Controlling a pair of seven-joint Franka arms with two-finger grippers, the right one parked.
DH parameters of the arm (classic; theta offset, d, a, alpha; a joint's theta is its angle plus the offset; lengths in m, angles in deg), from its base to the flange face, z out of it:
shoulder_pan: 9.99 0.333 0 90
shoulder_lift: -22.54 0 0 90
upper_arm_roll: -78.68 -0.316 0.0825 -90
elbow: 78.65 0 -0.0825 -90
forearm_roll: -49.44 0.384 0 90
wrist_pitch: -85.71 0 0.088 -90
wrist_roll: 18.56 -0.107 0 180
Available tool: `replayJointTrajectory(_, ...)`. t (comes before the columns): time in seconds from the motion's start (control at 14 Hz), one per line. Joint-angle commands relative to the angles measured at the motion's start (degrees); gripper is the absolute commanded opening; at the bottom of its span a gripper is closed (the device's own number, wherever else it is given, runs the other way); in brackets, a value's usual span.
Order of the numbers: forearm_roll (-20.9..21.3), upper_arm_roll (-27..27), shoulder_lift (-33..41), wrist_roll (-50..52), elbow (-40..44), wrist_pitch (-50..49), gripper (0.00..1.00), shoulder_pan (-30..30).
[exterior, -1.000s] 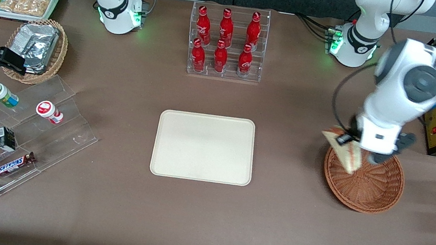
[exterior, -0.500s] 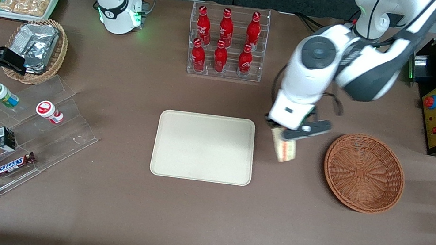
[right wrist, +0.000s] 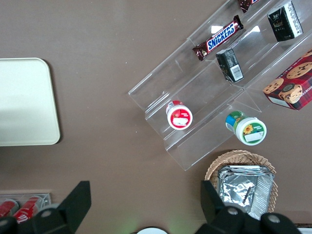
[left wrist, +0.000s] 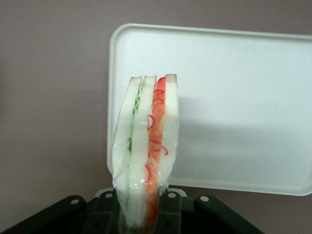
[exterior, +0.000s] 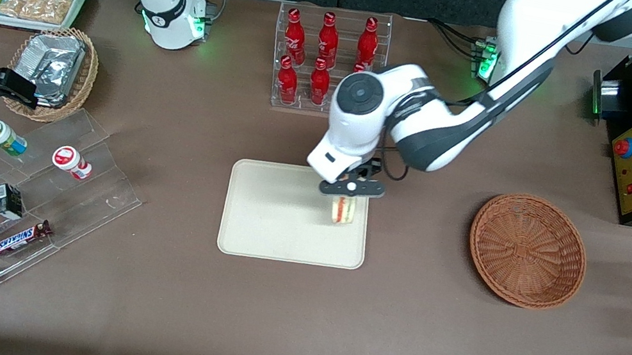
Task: Place sandwich from basket to tray
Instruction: 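Carry the sandwich over the cream tray and lower it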
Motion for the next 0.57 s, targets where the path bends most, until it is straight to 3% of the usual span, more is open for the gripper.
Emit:
replayJointTrajectory(0.0, 3.1, -2.0, -6.1, 0.8, 6.9, 0.0, 0.24, -4.8)
replayJointTrajectory(0.5, 3.7, -10.9, -11.0, 2.7, 9.2, 6.4, 0.24, -13.7)
